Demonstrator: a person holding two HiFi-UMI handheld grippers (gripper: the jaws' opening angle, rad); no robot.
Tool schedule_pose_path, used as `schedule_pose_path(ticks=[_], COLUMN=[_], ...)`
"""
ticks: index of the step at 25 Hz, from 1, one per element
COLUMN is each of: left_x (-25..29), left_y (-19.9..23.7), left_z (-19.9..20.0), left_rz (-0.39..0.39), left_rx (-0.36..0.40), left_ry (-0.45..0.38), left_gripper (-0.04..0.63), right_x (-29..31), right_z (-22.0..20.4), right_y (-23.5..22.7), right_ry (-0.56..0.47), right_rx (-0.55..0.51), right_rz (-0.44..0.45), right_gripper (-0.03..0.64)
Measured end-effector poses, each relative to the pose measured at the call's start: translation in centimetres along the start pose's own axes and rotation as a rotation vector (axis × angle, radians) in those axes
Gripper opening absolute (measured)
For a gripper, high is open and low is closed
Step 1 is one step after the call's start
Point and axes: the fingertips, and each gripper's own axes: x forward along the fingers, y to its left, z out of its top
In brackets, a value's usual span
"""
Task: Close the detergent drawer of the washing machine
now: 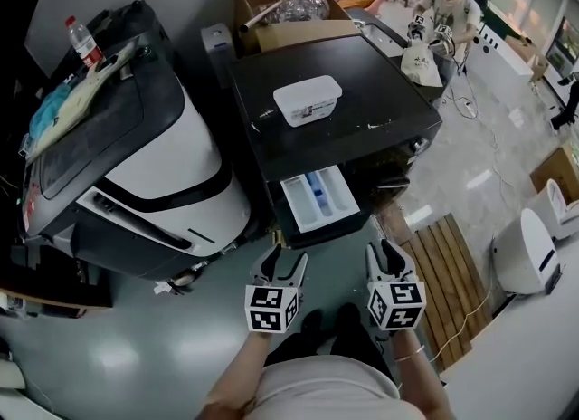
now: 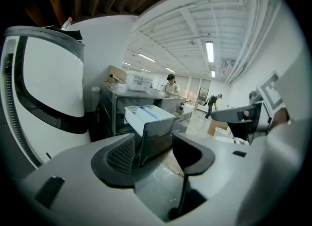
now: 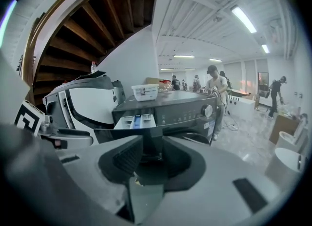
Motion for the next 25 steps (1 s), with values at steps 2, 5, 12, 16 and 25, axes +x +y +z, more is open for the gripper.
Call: schedule_pose_path(ticks=[2, 5, 12, 16, 25], left_x=[0.1, 0.0, 0.0, 0.0, 0.0], left_y=[0.0, 0.2, 0.3, 0.2, -0.1], left_z=[-0.1, -0.3, -0.8, -1.0, -1.6], left_rz=[0.018, 0.056, 0.163, 0.211, 0.301], left_rx=[0.0, -0.014, -0.072, -0.092, -0.126], left_ry=[0.001, 0.007, 0.007, 0.003, 0.006], left_gripper=[0.219, 0.219, 0.218, 0.218, 0.218], right_x=[0.6, 1.5, 3.2, 4.0, 5.4], right_z=[0.1, 0.2, 0.9, 1.0, 0.3], right_y=[-0.1, -0.1, -0.8, -1.1, -1.0], right_ry=[0.006, 0.017, 0.042, 0.051, 0.088], right_rx=[-0.008, -0.02, -0.07, -0.087, -0.123], right_rz=[0.022, 0.061, 0.158, 0.207, 0.312], right_gripper=[0.107, 0.107, 0.107, 0.107, 0.107])
